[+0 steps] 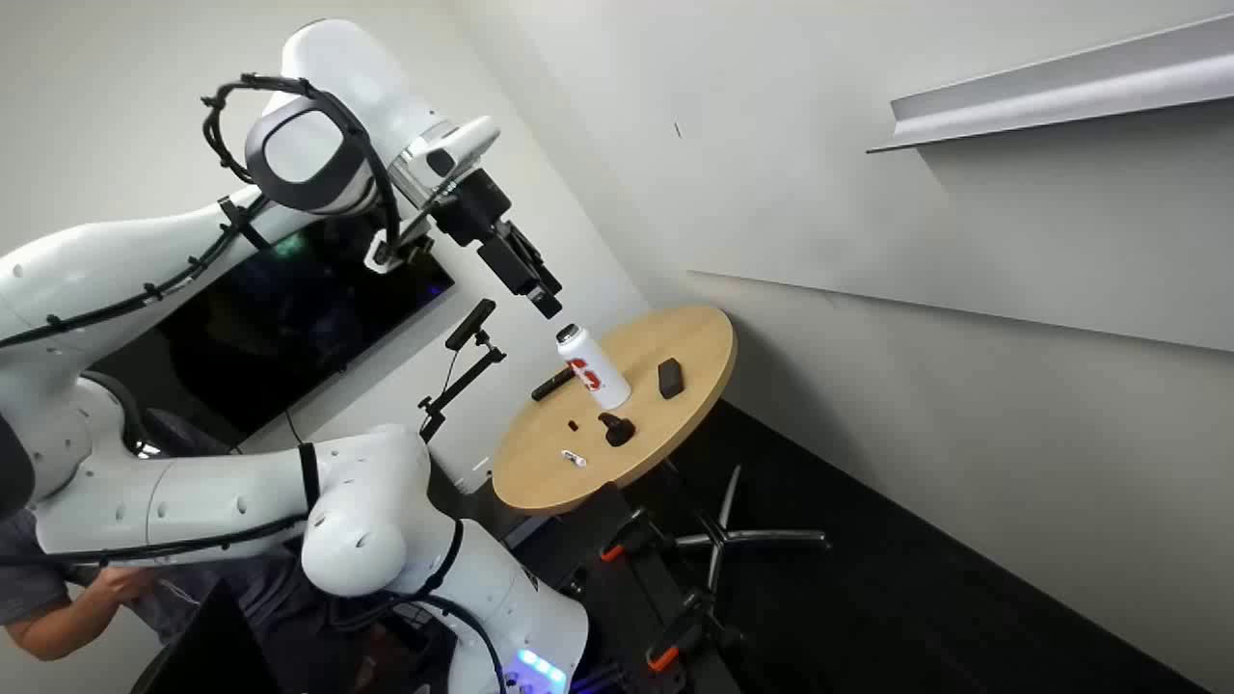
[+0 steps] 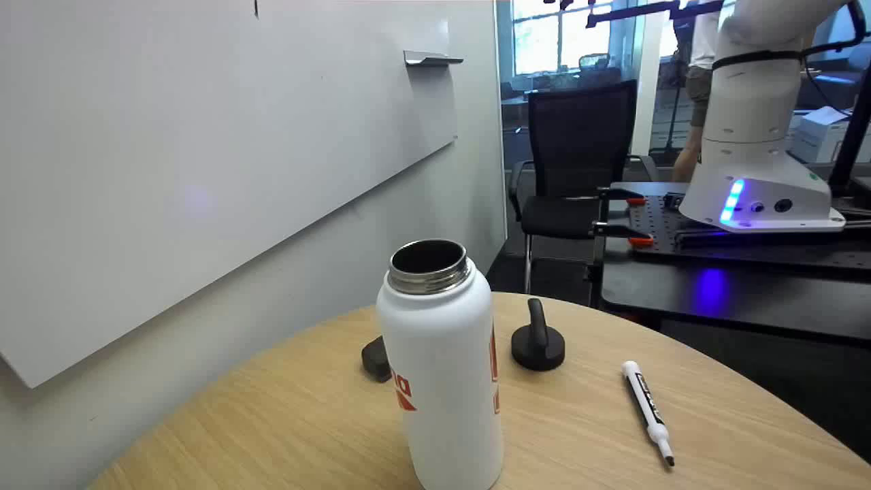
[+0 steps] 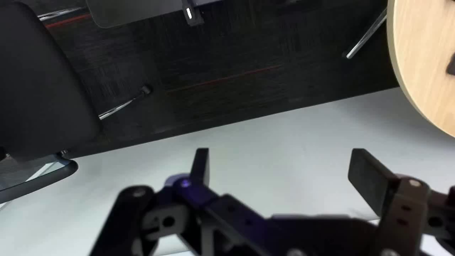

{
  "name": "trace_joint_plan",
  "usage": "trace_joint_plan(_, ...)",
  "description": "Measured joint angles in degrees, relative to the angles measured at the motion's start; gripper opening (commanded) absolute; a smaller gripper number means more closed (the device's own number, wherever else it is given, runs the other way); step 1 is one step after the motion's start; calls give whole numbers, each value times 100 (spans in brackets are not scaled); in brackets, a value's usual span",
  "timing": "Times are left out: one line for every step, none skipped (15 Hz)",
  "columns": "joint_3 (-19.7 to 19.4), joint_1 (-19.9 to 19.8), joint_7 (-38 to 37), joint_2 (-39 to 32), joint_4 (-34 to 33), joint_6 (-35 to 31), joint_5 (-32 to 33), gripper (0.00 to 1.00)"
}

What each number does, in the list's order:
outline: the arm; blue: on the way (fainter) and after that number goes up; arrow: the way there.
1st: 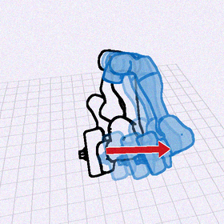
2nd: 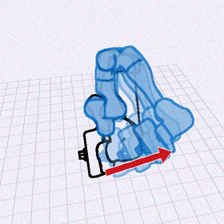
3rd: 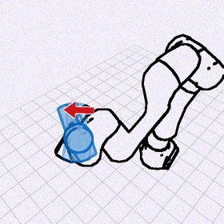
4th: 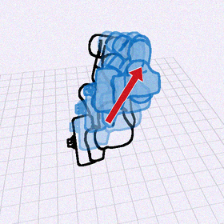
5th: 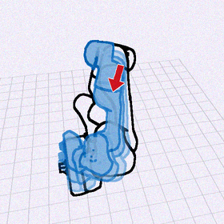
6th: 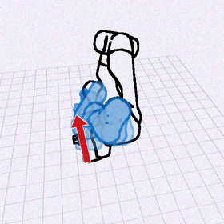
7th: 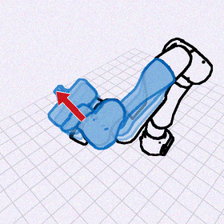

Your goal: Pick up the duster from the table and put it on the duster holder

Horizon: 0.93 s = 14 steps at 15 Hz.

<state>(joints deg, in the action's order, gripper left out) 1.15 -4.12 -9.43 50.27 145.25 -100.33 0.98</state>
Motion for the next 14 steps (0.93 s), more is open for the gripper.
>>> trace_joint_plan(0, 0, 0, 0, 0, 0, 0, 100)
trace_joint_plan(0, 0, 0, 0, 0, 0, 0, 100)
trace_joint_plan(0, 0, 0, 0, 0, 0, 0, 100)
trace_joint_plan(0, 0, 0, 0, 0, 0, 0, 100)
trace_joint_plan(0, 0, 0, 0, 0, 0, 0, 100)
trace_joint_plan(0, 0, 0, 0, 0, 0, 0, 100)
trace_joint_plan(0, 0, 0, 0, 0, 0, 0, 100)
trace_joint_plan(0, 0, 0, 0, 0, 0, 0, 100)
trace_joint_plan(0, 17, 31, -4, 0, -14, -14, 100)
trace_joint_plan(9, 65, 88, -17, 0, -25, -21, 100)
trace_joint_plan(55, 152, 182, -48, 0, -39, -24, 100)
trace_joint_plan(148, 287, 289, -98, 0, -53, -31, 100)
trace_joint_plan(291, 461, 353, -171, 1, -70, -67, 100)
trace_joint_plan(480, 652, 361, -261, 2, -105, -121, 100)
